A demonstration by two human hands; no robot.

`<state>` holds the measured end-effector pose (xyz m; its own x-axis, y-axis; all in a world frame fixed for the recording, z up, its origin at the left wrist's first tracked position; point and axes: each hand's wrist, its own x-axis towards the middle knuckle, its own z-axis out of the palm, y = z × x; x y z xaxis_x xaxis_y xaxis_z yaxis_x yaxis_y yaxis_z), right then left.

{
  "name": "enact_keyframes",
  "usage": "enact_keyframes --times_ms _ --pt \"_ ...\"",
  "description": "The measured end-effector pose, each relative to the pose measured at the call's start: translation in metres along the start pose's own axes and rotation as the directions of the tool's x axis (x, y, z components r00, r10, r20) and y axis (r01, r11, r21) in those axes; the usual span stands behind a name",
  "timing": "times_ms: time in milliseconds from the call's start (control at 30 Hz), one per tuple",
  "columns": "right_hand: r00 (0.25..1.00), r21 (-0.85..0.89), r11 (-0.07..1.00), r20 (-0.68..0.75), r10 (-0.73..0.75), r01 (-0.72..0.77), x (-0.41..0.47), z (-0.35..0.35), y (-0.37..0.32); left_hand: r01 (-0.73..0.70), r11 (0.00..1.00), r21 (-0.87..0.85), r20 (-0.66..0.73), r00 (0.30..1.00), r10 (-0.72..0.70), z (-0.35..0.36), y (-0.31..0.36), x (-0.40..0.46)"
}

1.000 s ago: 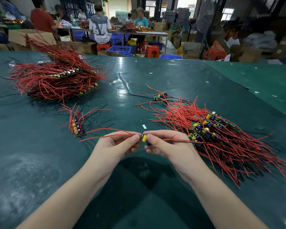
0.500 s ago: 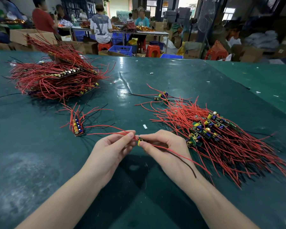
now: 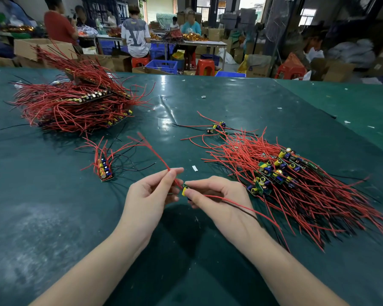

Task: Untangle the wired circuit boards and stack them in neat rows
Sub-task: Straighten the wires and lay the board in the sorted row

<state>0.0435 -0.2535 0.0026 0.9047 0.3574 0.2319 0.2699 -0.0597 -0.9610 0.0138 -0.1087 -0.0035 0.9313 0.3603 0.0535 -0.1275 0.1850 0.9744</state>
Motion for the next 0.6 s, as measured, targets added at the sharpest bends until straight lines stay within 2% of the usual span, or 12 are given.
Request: enact_keyframes --times_ms 100,200,300,400,467,600 --pt "1.000 -0.028 1.000 -0.018 -0.010 0.009 0.000 -0.002 0.001 -0.102 0.989 0.111 0.067 0.993 0.095 -0.001 0.003 0.000" --pt "1.000 -0.010 1.000 -0.010 0.015 -0.015 0.000 -0.002 0.002 -0.115 0.981 0.158 0.070 0.992 0.105 -0.004 0.006 0.000" --pt "1.000 -0.009 1.000 0.009 0.013 -0.013 0.000 -0.001 0.001 -0.015 0.996 0.087 0.014 1.000 0.014 -0.007 0.007 0.002" --pt "1.000 -0.031 1.000 -0.005 -0.002 0.001 0.001 -0.002 0.000 0.162 0.976 -0.148 0.015 0.987 -0.162 -0.006 0.009 0.003" --pt "1.000 -0.052 0.999 -0.021 -0.013 0.011 0.001 -0.002 0.000 0.237 0.942 -0.238 0.033 0.971 -0.236 -0.006 0.010 0.004" --pt "1.000 -0.025 1.000 -0.022 -0.008 0.007 0.002 -0.004 -0.001 0.324 0.904 -0.277 0.049 0.945 -0.324 -0.008 0.012 0.005"
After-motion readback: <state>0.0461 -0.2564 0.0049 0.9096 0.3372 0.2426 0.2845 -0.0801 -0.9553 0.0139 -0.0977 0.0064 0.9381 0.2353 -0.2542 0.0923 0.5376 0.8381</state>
